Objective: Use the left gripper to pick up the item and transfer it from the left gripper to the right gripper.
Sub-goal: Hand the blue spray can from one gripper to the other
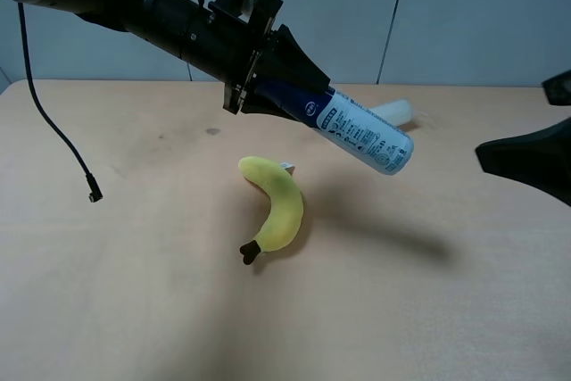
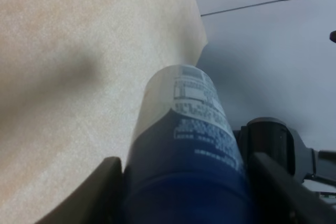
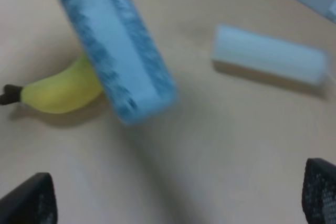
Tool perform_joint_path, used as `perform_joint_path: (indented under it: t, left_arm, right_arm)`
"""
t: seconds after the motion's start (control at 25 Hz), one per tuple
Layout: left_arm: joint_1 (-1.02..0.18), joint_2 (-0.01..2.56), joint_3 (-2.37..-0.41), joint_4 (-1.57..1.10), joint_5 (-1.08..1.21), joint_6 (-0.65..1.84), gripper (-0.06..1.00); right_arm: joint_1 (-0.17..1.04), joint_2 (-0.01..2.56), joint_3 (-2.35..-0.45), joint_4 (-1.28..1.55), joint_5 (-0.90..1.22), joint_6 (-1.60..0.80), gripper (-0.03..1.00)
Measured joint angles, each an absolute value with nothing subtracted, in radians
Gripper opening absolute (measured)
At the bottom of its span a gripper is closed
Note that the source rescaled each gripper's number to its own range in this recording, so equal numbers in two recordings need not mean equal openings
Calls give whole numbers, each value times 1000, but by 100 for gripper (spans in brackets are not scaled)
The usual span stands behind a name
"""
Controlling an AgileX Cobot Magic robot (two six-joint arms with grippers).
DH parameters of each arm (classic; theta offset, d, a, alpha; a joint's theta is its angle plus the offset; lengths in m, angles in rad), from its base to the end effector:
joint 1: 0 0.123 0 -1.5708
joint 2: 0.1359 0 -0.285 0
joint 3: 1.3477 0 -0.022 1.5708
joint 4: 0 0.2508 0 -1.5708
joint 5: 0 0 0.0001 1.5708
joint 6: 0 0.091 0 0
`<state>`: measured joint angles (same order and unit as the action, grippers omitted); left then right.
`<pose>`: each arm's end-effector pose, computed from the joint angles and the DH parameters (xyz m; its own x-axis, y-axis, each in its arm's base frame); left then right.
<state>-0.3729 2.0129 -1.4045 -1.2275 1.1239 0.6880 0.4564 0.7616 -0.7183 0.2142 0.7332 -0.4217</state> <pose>0.3485 -0.2193 0.2124 -0.9287 0.2552 -0.2691 0.3569 0.4171 -0.8359 0.1217 0.0742 0.3222 -0.4053 -0.4840 -0.7755 -0.6630 0.7397 -0.1152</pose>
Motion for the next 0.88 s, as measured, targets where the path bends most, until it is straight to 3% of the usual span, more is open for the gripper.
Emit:
perform_joint_path:
  t: [0.28,0.88]
  left_arm:
    - [-373,2013,-1404,-1248,1124,688,1]
    - [-373,2013,-1404,-1248,1124,692,1]
  right_arm:
    - [610,1008,-773,178,604,-468,100]
    - [618,1342,-867,182,486,-530,100]
